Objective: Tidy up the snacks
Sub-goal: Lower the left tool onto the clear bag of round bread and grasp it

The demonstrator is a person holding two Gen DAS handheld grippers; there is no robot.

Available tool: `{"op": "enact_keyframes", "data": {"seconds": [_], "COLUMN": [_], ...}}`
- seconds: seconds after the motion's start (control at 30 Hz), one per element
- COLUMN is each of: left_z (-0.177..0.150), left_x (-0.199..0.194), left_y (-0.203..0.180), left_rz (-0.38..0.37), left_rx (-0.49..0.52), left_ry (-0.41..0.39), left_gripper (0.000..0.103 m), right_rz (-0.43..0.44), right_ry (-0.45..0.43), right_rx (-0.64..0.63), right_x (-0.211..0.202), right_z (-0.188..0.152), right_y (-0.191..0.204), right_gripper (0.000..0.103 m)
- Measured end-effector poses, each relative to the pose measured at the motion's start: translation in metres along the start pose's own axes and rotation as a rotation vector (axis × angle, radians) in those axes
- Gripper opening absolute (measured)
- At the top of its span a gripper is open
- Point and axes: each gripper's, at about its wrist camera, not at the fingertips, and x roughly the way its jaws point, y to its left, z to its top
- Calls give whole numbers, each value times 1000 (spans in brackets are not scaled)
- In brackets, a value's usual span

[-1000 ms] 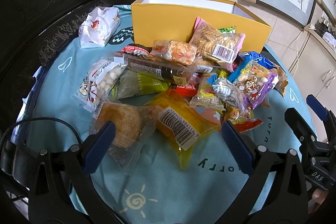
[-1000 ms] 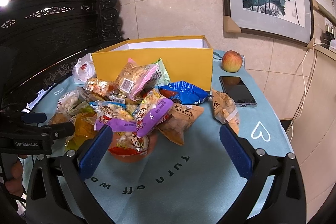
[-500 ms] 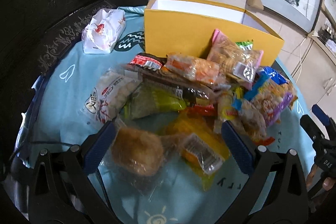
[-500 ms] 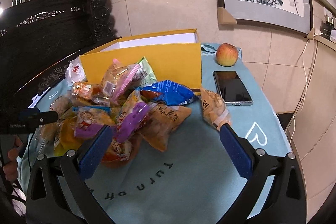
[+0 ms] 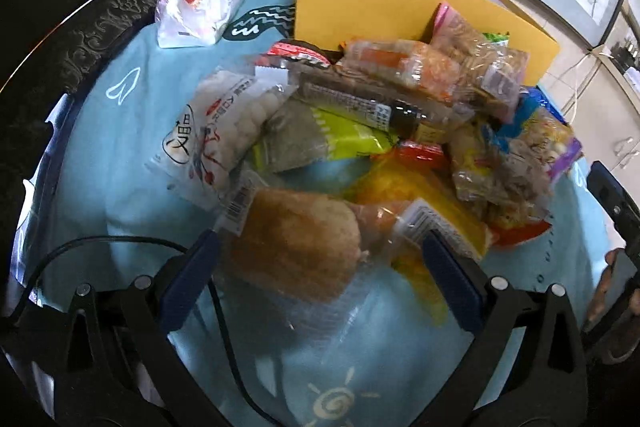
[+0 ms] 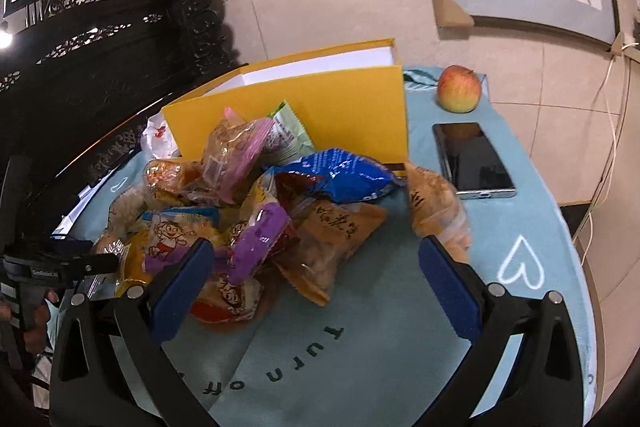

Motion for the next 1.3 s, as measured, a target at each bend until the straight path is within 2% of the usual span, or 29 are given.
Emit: {"op": "enact_keyframes", "data": {"seconds": [0.1,0.17,0.27,0.3,0.37,0.4,0.47,0.5,0.53,0.6,0.7,0.73,0.8,0.87,0.9,0.93,1.1,1.23,1.27,1.3], "left_z": [3,5,4,3,-4,-6,-7,-6,-5,-3,0,1,2,1,1,0,4,10,11,12], "left_x": [9,13,16,19,30,30,24,21,20,21,23,23,24,23,22,20,4,1,3,7], "left_y": [3,9,12,12,4,2,4,7,9,9,8,9,9,8,7,6,4,1,1,2], "left_rz": [-10,-36,-35,-26,66,83,55,14,-15,-17,-5,-12,-12,2,14,37,29,33,23,8], "left_rx": [-9,-25,-11,6,80,96,80,58,48,54,63,61,61,71,77,86,102,107,108,98], "left_ry": [7,-11,-25,-16,30,20,1,1,3,4,-2,-1,4,-5,-10,-27,-97,-132,-130,-115], "left_gripper": [101,101,101,101,100,97,77,63,56,52,39,38,39,52,65,71,77,77,76,66], "right_rz": [0,-7,-11,-11,-12,-14,-20,-24,-27,-27,-25,-26,-30,-35,-38,-40,-48,-54,-58,-60], "right_ry": [-2,-3,8,10,11,12,7,7,9,12,13,14,16,20,21,21,32,43,46,47], "right_rx": [2,5,6,4,-4,-8,-13,-12,-11,-8,-20,-25,-30,-30,-32,-35,-50,-62,-63,-61], "right_x": [-1,-2,-1,-1,-2,-3,-5,-6,-6,-6,-8,-9,-9,-10,-10,-10,-7,-4,-4,-3], "right_z": [0,0,1,0,0,0,0,0,1,0,-1,-1,-1,-1,-1,-1,-1,-2,-2,-2], "right_y": [0,-1,0,1,3,3,4,5,5,7,11,12,14,15,16,16,22,25,25,24], "right_gripper": [102,102,102,102,102,102,102,102,102,102,102,102,102,102,102,102,102,102,102,102]}}
